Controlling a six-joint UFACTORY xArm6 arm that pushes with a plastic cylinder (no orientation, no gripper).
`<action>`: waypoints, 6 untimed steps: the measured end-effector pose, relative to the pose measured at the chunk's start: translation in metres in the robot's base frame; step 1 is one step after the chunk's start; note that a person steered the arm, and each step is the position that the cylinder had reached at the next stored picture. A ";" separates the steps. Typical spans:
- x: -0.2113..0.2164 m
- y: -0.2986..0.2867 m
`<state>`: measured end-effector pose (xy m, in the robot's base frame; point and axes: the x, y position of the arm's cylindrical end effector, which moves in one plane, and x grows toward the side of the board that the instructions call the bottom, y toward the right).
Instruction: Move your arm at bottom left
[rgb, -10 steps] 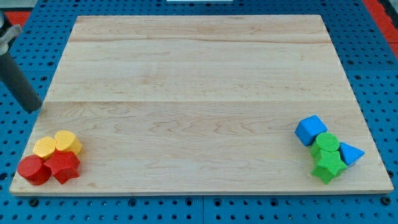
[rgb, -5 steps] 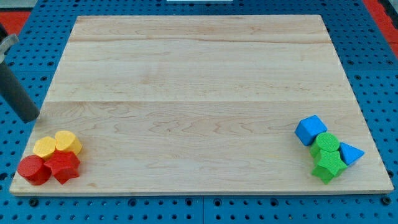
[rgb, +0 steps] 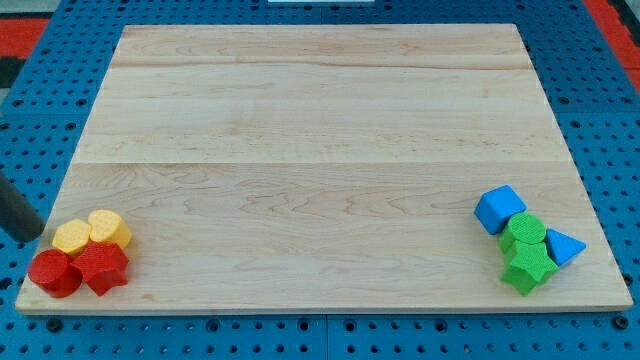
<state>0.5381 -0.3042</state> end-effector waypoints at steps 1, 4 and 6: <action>0.004 0.000; 0.021 -0.001; 0.037 0.000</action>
